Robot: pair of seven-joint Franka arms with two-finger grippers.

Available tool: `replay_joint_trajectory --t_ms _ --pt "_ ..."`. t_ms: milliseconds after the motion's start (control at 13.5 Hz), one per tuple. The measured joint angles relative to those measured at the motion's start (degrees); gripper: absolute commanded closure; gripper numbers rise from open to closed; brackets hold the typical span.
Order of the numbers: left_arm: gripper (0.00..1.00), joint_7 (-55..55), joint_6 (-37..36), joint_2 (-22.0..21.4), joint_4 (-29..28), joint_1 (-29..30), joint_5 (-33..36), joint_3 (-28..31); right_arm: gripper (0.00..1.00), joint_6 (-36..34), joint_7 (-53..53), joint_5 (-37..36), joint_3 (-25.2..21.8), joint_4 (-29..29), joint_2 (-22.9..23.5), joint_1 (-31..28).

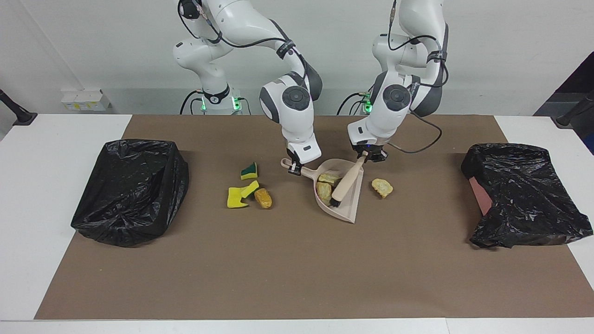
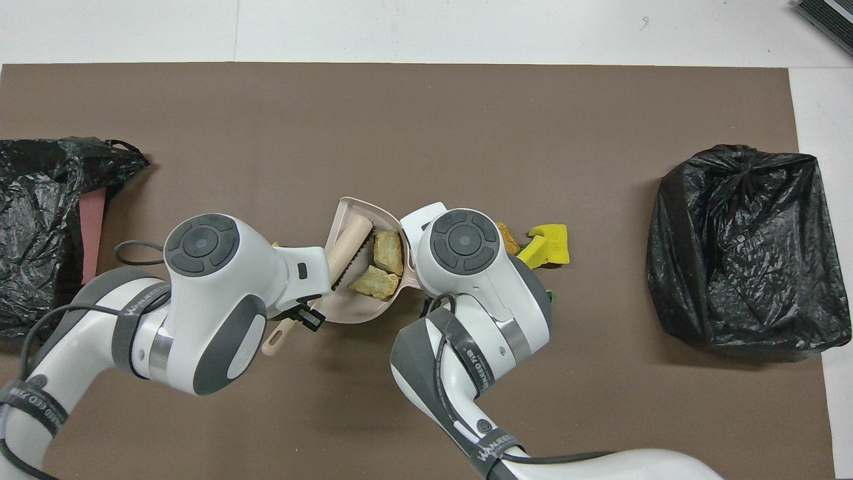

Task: Sweep and dump trash in bin
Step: 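Sweep the yellow chunks into the dustpan with the left gripper's brush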

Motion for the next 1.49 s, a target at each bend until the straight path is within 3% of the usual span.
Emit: replay_joint_trajectory --t_ms 223,595,818,1115,1487 --pt "1.00 -6.11 -0.12 -2.10 0.04 1.27 0.02 1.05 1.00 0.00 0.00 0.00 0.00 0.00 0.00 0.00" --pt "1.00 -11.89 -2.62 -3.42 -0.09 10.77 1.25 1.86 1.00 0.00 0.00 0.00 0.00 -0.01 0.00 0.00" --pt "1.00 -12.27 -2.98 -3.44 -1.84 12.82 1.65 1.90 1.00 0.00 0.00 0.00 0.00 -0.06 0.00 0.00" --pt "1.00 -11.57 3.08 -3.56 -10.13 10.72 1.68 0.48 1.00 0.00 0.00 0.00 0.00 -0.15 0.00 0.00" --pt "1.00 -13.78 5.32 -4.13 -11.21 -0.24 -3.19 -0.20 1.00 0.00 0.00 0.00 -0.01 -0.23 0.00 0.00"
